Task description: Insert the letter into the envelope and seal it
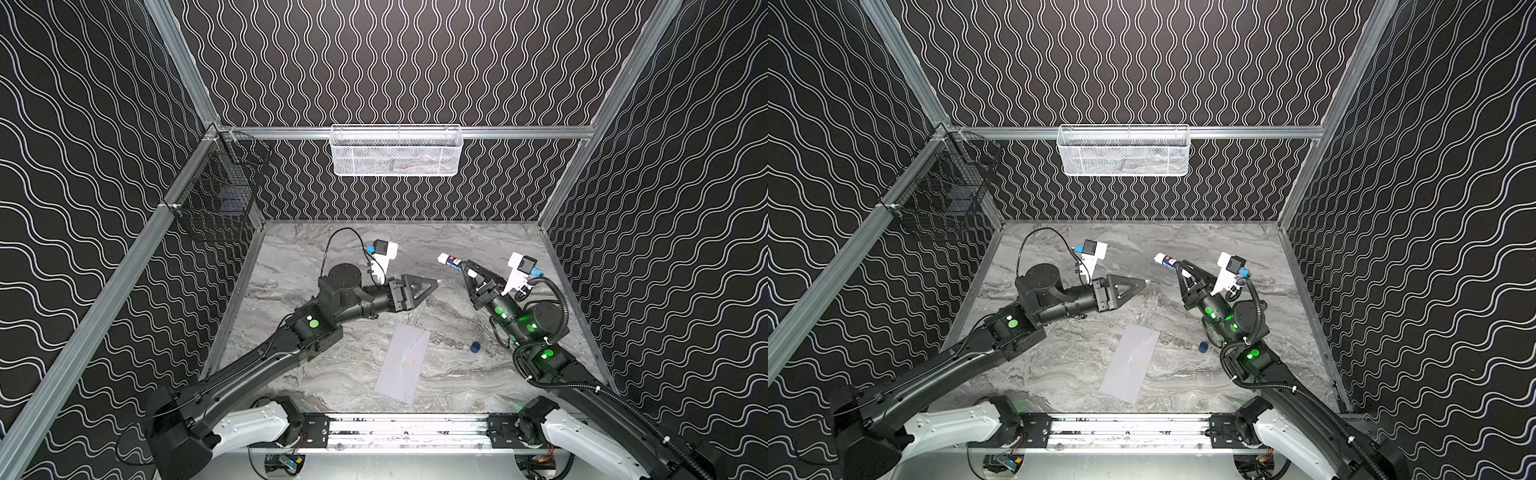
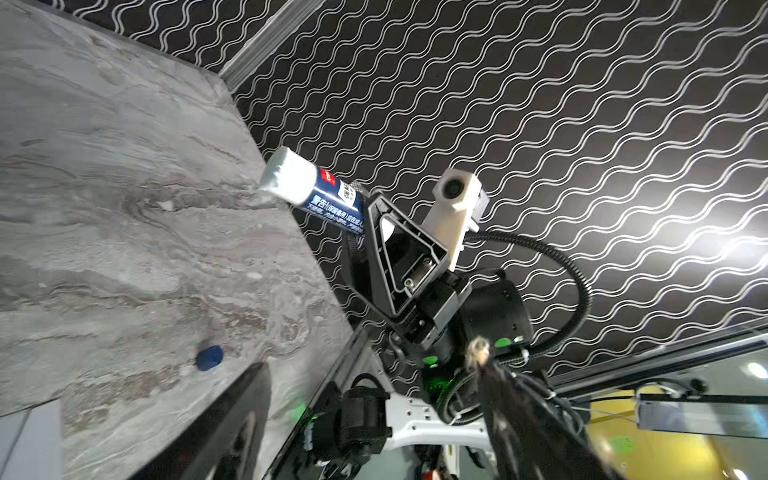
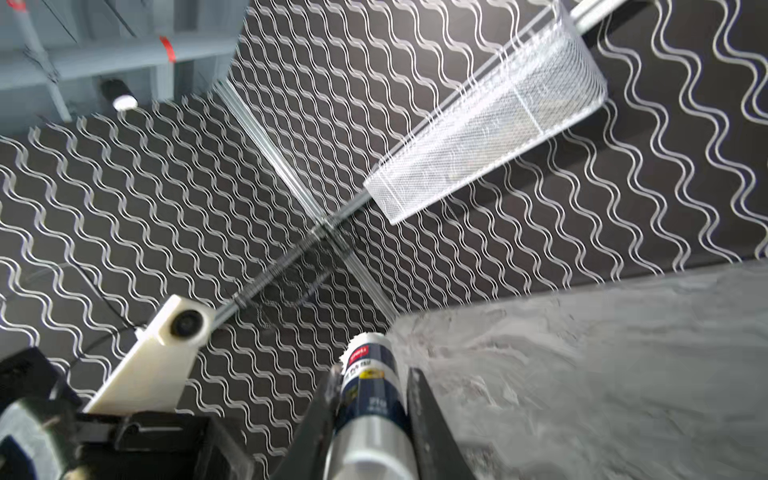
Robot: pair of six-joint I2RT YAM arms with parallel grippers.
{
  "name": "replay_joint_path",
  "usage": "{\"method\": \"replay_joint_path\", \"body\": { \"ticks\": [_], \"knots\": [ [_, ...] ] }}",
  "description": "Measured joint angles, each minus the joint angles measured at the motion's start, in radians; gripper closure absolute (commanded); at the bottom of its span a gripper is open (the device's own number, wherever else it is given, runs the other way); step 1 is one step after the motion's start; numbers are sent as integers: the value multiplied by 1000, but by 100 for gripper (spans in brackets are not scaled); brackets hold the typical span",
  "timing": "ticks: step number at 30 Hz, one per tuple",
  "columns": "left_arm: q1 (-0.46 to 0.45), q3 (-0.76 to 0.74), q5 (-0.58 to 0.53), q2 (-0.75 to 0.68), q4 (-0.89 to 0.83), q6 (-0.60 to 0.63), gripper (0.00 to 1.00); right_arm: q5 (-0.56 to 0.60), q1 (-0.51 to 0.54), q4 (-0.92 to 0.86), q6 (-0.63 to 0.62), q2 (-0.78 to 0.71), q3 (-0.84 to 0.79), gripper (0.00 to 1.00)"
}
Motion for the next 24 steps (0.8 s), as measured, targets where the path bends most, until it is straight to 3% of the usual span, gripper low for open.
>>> {"method": "replay_joint_path", "body": {
  "ticks": [11,24],
  "knots": [
    [0,-30,48,82,255,-137,22,67,129,114,-25,47,7,100],
    [21,-39,37,93,327,-175,47,164,238,153,-84,71,2,100]
  ]
}}
